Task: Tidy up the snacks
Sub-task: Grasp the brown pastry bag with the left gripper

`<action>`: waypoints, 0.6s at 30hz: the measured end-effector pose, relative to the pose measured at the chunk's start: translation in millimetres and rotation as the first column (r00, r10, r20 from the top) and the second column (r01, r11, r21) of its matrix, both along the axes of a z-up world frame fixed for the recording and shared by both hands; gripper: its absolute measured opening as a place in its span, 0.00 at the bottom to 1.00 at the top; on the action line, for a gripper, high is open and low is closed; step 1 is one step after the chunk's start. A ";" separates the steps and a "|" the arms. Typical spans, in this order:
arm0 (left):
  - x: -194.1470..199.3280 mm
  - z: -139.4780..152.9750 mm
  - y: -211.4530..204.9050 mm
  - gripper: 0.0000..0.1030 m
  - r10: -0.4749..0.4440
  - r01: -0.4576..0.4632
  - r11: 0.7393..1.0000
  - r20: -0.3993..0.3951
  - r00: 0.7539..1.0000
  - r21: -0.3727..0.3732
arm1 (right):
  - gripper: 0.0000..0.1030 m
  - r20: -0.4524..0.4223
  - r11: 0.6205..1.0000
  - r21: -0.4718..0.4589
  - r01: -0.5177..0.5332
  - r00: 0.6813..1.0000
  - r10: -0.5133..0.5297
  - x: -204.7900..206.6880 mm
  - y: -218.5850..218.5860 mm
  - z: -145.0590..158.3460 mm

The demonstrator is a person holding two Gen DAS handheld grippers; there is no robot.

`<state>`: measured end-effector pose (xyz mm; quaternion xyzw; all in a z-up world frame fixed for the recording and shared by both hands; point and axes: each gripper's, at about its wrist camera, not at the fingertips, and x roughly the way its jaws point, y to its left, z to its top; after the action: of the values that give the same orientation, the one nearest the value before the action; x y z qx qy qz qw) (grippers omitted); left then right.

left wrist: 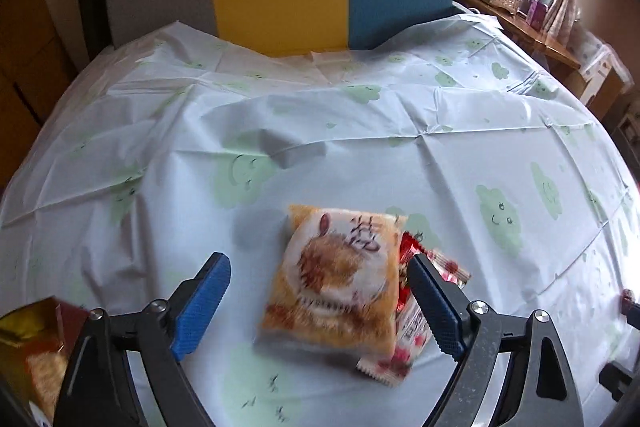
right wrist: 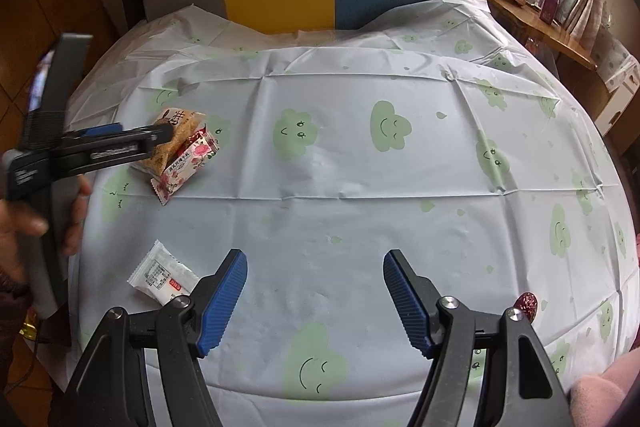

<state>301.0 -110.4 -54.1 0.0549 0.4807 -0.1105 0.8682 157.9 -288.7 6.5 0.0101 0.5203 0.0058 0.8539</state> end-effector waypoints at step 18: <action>-41.2 0.4 32.7 0.58 0.142 -0.143 0.989 -0.046 0.989 -0.024 | 0.70 -0.011 1.000 -0.025 -0.002 1.000 0.001 2.2 1.5 -4.2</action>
<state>259.7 -77.7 -53.7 0.0061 0.5011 -0.0557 0.8636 160.0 -287.2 2.3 -0.0010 0.5250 -0.0001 0.8511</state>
